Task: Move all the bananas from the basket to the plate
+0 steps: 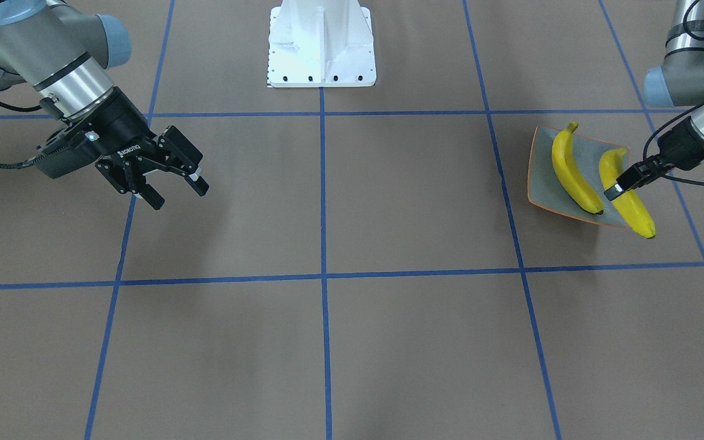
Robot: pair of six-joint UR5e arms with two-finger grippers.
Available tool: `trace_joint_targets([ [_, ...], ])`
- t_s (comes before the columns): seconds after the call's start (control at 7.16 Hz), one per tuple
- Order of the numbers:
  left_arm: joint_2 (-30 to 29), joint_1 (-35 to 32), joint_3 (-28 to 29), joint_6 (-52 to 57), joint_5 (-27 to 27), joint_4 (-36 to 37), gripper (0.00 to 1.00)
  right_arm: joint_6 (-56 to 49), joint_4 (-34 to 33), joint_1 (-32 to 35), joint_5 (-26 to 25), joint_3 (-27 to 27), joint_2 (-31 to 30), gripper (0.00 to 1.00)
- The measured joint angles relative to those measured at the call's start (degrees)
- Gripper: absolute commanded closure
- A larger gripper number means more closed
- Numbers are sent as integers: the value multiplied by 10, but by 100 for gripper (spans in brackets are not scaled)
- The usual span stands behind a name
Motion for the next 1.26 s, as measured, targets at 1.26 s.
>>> trace_joint_targets([
  [1.26, 86, 41, -139, 145, 87, 203, 100, 3, 0, 27, -11, -6, -28, 0],
])
